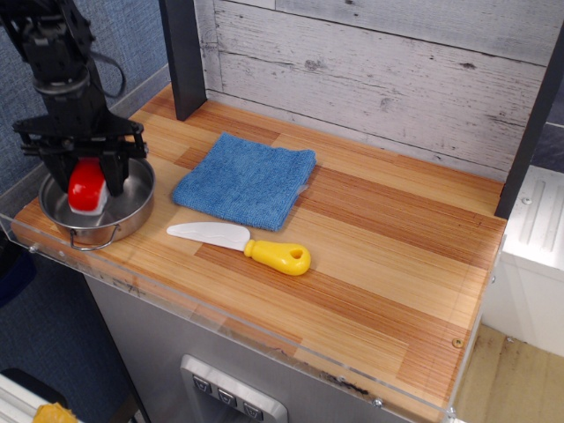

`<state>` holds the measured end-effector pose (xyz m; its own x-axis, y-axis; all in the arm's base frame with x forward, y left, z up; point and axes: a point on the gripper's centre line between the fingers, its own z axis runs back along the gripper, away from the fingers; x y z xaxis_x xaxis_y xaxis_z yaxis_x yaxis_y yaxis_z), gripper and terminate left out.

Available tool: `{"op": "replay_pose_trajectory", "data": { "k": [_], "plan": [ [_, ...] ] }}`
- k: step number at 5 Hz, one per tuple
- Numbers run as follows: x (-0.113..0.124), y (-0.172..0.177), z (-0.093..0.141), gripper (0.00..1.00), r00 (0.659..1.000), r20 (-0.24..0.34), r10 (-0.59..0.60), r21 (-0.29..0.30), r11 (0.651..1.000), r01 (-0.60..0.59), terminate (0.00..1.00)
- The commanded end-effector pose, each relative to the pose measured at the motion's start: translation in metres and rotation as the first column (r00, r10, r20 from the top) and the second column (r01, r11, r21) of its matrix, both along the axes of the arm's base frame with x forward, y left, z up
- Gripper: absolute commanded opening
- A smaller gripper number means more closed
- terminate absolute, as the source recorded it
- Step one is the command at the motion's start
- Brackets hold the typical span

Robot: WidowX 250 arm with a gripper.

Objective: Put the sushi in the pot.

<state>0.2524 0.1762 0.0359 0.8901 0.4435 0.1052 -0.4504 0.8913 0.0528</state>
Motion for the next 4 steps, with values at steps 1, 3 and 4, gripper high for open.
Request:
{"op": "replay_pose_trajectory", "data": {
  "k": [1,3,4],
  "plan": [
    [0.0023,0.0053,-0.0012,0.00,1.000,0.019,-0.003,0.032,0.999,0.003,0.00],
    [0.0037,0.0048,-0.0023,0.00,1.000,0.029,0.011,0.004,1.000,-0.011,0.00],
    [0.0029,0.0049,-0.0022,1.00,1.000,0.010,0.009,-0.002,1.000,-0.009,0.00]
  ]
}}
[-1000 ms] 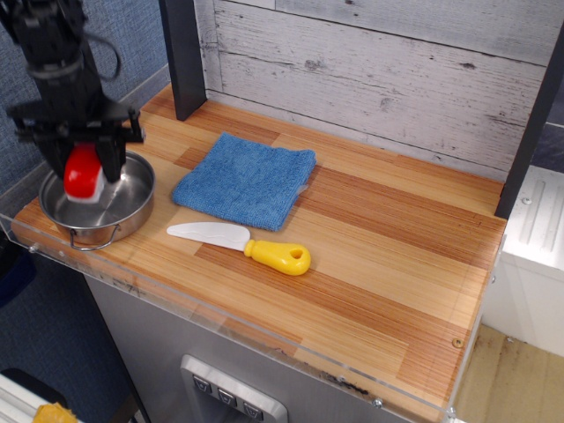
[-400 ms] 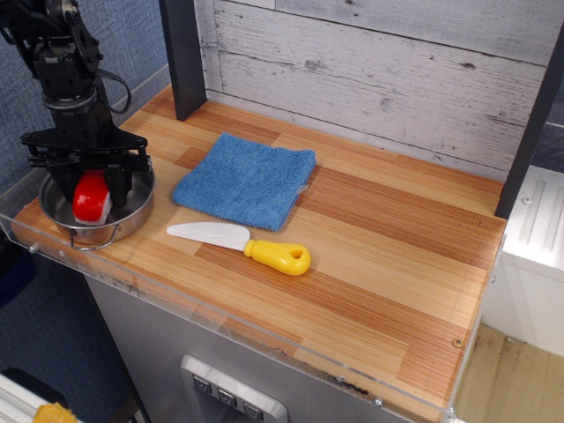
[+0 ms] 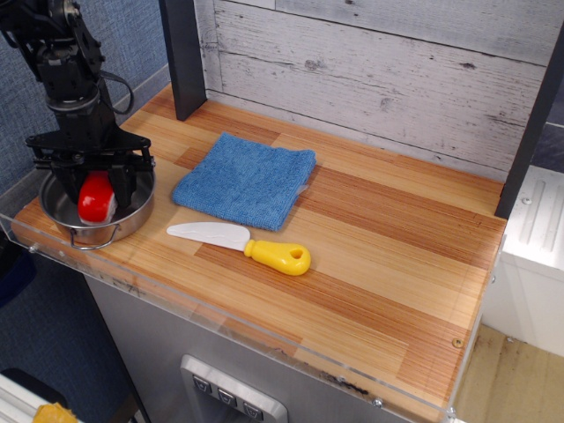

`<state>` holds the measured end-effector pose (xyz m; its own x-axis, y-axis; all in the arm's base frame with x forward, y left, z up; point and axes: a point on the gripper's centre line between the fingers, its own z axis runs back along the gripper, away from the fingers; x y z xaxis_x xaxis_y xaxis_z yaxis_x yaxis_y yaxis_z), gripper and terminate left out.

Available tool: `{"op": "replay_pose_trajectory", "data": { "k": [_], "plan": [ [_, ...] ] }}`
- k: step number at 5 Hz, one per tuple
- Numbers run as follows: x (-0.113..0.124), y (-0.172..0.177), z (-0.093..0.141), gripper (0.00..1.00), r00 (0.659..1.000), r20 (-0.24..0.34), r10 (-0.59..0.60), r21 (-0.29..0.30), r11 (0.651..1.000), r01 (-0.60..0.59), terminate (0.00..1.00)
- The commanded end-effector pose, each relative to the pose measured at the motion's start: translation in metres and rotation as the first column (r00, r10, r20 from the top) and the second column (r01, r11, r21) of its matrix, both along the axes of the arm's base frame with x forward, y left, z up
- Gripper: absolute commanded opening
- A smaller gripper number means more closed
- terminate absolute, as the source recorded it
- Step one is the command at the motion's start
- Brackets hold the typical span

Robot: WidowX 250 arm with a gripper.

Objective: Put the sushi in the pot.

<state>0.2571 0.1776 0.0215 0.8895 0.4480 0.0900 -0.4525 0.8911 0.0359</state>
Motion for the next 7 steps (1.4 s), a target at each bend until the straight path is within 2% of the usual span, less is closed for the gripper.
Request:
{"op": "replay_pose_trajectory", "data": {
  "k": [1,2,3,4,5,6,7],
  "plan": [
    [-0.001,0.005,0.013,1.00,1.000,0.018,0.001,0.022,1.000,-0.001,0.00],
    [-0.002,0.012,0.011,1.00,1.000,0.018,-0.002,0.025,1.000,0.002,0.00],
    [0.002,0.009,0.018,1.00,0.999,0.035,-0.032,0.030,0.999,0.031,0.00],
    [0.012,-0.001,0.030,1.00,0.992,0.074,-0.099,0.004,0.995,0.099,0.00],
    [0.017,-0.011,0.039,1.00,0.986,0.088,-0.142,-0.004,0.990,0.143,0.00],
    [0.016,-0.015,0.044,1.00,0.979,0.104,-0.174,-0.009,0.984,0.176,0.00],
    [0.021,-0.032,0.068,1.00,0.971,0.145,-0.187,-0.016,0.981,0.192,1.00]
  ]
}}
